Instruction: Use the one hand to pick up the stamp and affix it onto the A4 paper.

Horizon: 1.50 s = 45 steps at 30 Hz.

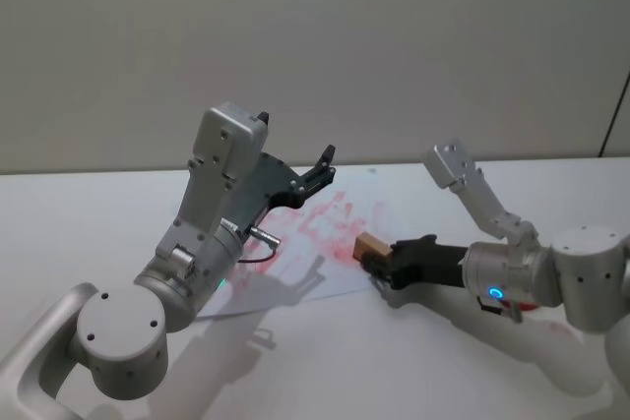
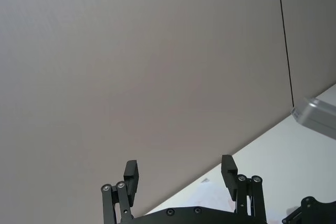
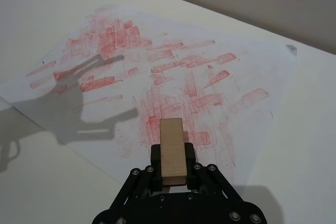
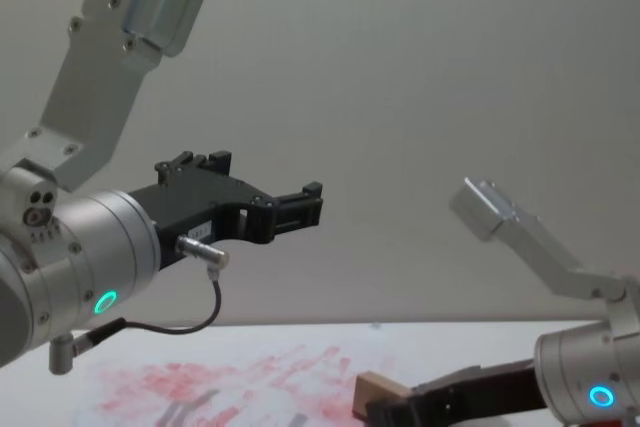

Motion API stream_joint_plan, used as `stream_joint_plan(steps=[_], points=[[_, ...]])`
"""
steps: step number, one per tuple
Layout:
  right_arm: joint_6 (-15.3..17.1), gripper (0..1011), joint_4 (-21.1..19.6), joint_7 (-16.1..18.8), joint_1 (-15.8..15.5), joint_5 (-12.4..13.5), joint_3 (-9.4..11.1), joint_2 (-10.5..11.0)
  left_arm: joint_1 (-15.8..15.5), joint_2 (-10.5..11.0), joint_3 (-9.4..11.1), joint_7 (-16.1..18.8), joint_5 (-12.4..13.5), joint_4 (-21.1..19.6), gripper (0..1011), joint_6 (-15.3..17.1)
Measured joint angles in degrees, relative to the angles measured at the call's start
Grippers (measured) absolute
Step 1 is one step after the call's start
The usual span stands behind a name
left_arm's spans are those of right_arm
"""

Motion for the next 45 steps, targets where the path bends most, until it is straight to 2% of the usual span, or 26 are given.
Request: stream_joint_plan(steps=[9,15,18,26,35,42,45], points=[[-1.86,217,-6.15,-2.47,-2.53,-0.23,0.46,1.82,0.00,0.00,0.00,0.00,0.00,0.00,1001,0.00],[-3.52,217,-12.85,-4.74,-5.35,0.95,1.55,4.00,0.00,0.00,0.00,0.00,0.00,0.00,1001,0.00],[-4.30,217,-17.83,-6.85,-8.07,2.11,2.53,6.07,0.00,0.00,0.00,0.00,0.00,0.00,1001,0.00],[-5.04,217,-26.67,-11.67,-14.26,5.02,4.76,10.55,0.00,0.00,0.00,0.00,0.00,0.00,1001,0.00],[-4.17,217,-36.67,-20.07,-24.31,11.48,8.46,17.24,0.00,0.00,0.00,0.00,0.00,0.00,1001,0.00],[-2.59,217,-40.44,-24.20,-29.52,16.12,10.67,20.45,0.00,0.00,0.00,0.00,0.00,0.00,1001,0.00],[-1.17,217,-41.62,-25.93,-31.89,19.09,11.84,21.87,0.00,0.00,0.00,0.00,0.00,0.00,1001,0.00]])
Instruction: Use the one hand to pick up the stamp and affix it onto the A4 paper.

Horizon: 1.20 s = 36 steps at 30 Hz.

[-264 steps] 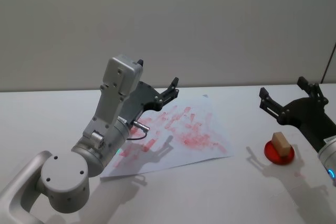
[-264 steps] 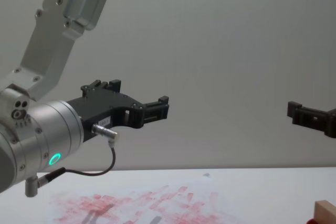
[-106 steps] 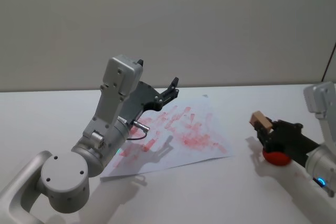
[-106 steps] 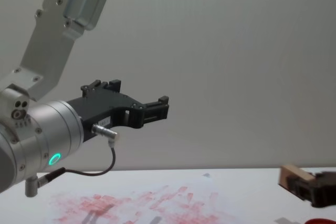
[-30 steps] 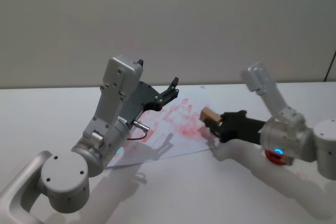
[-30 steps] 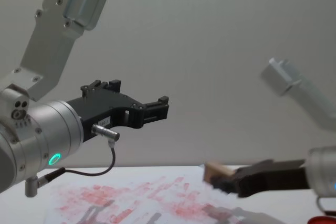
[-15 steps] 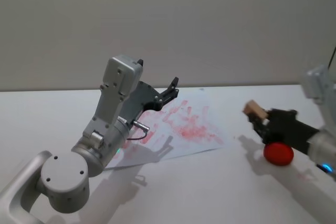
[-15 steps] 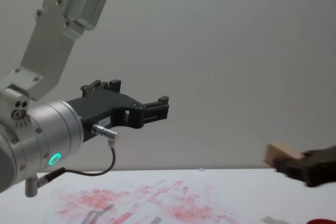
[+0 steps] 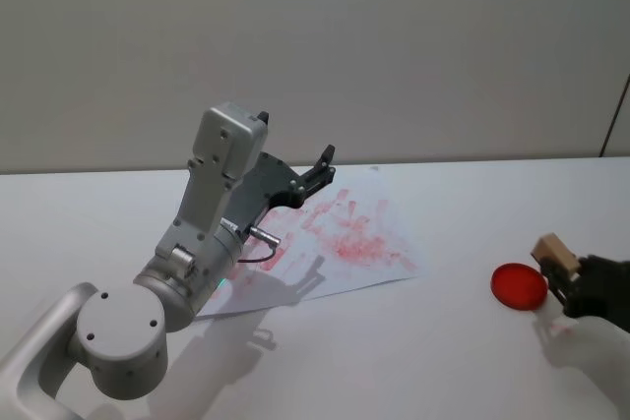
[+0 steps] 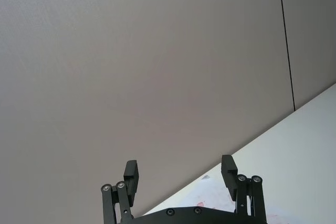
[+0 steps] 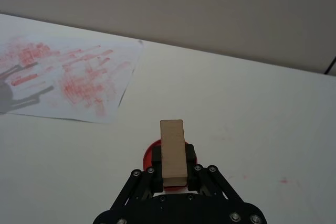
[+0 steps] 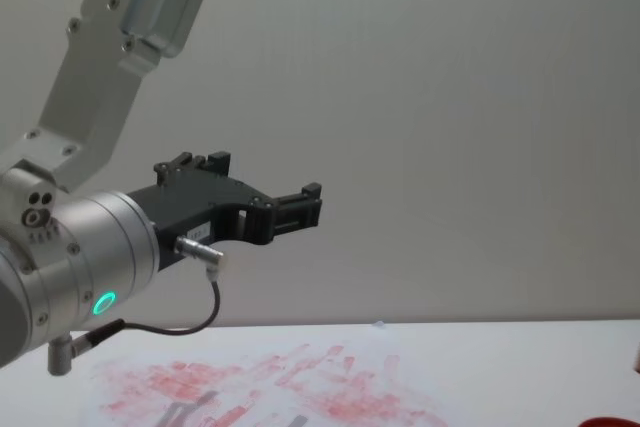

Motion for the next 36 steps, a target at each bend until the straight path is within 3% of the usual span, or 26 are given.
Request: stream_joint_plan(steps=[7,15,23,36], points=[[2.64,217,0.26,-1.08,-0.91,3.67,0.98,0.90,0.00,0.00,0.00,0.00,0.00,0.00,1001,0.00],[5.27,217,2.84,0.05,1.35,4.56,0.88,0.62,0.00,0.00,0.00,0.00,0.00,0.00,1001,0.00],[7.13,217,5.92,2.56,4.72,3.17,0.02,-0.30,0.00,0.00,0.00,0.00,0.00,0.00,1001,0.00],[8.47,217,10.66,8.53,11.03,-1.79,-2.21,-2.35,0.00,0.00,0.00,0.00,0.00,0.00,1001,0.00]])
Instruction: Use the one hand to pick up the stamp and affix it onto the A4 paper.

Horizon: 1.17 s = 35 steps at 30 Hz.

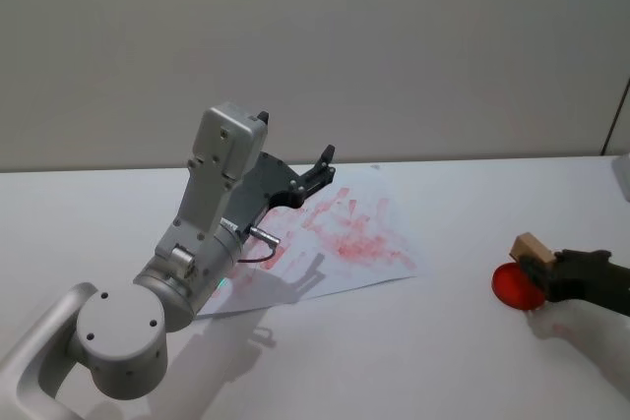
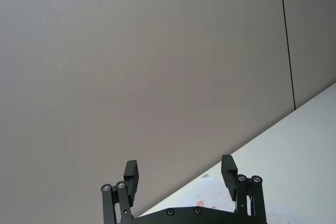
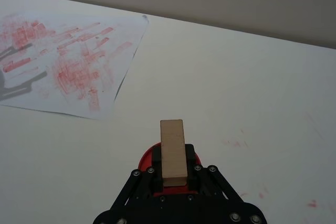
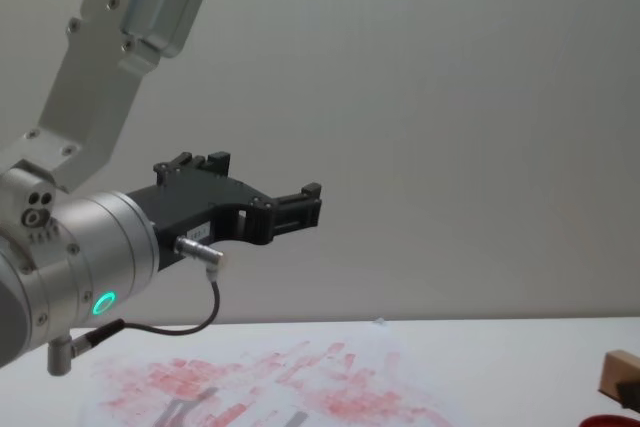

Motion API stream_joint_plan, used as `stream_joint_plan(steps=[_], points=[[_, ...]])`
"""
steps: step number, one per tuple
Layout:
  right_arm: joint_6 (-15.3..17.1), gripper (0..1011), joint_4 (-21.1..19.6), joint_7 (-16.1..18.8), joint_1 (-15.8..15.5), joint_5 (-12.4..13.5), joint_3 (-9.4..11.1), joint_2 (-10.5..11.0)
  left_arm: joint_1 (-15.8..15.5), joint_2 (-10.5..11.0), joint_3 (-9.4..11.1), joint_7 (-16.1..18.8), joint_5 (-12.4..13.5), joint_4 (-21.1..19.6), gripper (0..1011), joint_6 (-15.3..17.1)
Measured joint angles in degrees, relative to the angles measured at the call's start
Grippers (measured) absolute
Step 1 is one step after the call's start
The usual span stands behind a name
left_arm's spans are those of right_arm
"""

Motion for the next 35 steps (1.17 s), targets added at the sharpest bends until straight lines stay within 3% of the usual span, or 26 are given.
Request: stream_joint_plan(steps=[8,26,33,35], points=[[0.42,232,1.45,1.97,2.05,-1.82,-0.85,-0.80,0.00,0.00,0.00,0.00,0.00,0.00,1001,0.00],[0.80,816,2.76,3.69,3.95,-3.37,-1.62,-1.51,0.00,0.00,0.00,0.00,0.00,0.00,1001,0.00],[0.85,998,2.90,3.87,4.18,-3.57,-1.71,-1.59,0.00,0.00,0.00,0.00,0.00,0.00,1001,0.00],[0.86,1001,2.94,3.92,4.21,-3.61,-1.73,-1.61,0.00,0.00,0.00,0.00,0.00,0.00,1001,0.00]])
